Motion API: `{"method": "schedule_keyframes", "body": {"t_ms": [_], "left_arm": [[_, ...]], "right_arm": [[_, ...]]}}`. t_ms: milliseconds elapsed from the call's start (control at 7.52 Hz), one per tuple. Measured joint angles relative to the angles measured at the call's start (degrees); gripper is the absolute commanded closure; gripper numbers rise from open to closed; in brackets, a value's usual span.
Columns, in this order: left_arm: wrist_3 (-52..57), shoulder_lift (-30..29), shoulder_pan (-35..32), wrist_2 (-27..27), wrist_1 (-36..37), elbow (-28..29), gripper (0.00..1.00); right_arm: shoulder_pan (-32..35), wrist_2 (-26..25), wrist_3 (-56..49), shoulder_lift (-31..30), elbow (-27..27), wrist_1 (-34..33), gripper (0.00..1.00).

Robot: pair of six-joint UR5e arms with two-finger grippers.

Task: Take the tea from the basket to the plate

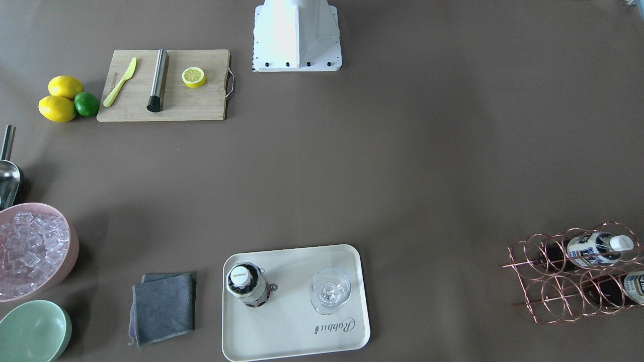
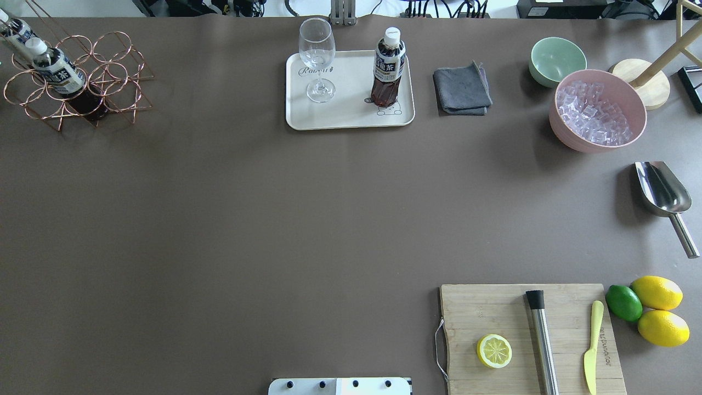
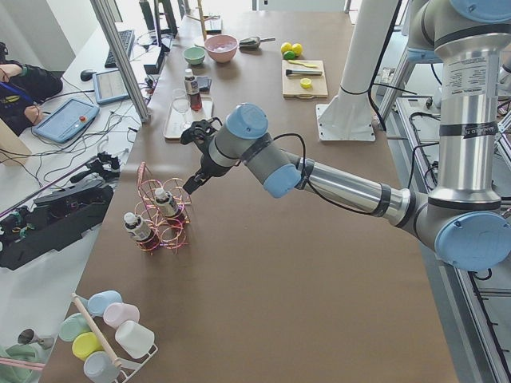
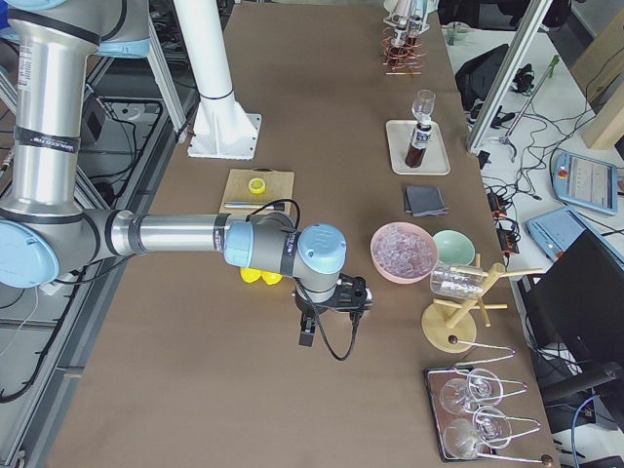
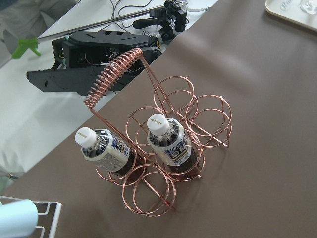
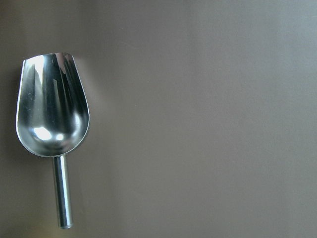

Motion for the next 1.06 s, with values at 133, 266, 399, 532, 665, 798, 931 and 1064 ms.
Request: {"method": "schedule_keyframes", "body": {"t_ms": [133, 266, 399, 532, 665, 798, 931, 1064], "left_arm": [[-7.95, 0.51, 0.02, -0.7, 2.63, -0.37, 0.02], [-12.12, 0.58, 0.08, 0.3, 6.79, -0.59, 0.02], [-13.6, 0.44, 0.33, 0.95, 11.78, -0.66, 0.02], [-13.91, 0.04, 0.56, 1.38, 16.45, -0.44, 0.02], [-13.95, -0.23, 0.68, 1.6, 21.35, 0.01, 0.02], [-13.95, -0.39, 0.68, 1.67, 25.96, 0.53, 0.02], [-13.95, -0.35, 0.68, 1.59, 29.86, 1.41, 0.02], [-13.94, -0.5, 0.77, 1.51, 32.44, 2.92, 0.02]], "right_arm": [[0.0, 0.03, 0.0, 0.0, 0.0, -0.03, 0.0], [0.0, 0.04, 0.0, 0.0, 0.0, -0.06, 0.0], [0.0, 0.04, 0.0, 0.0, 0.0, -0.07, 0.0], [0.0, 0.04, 0.0, -0.03, 0.0, -0.08, 0.0], [0.0, 0.01, 0.0, -0.06, 0.0, -0.08, 0.0], [0.0, 0.01, 0.0, -0.07, -0.02, -0.08, 0.0], [0.0, 0.03, 0.0, -0.08, -0.03, -0.08, 0.0], [0.0, 0.04, 0.0, -0.06, -0.05, -0.09, 0.0]]}}
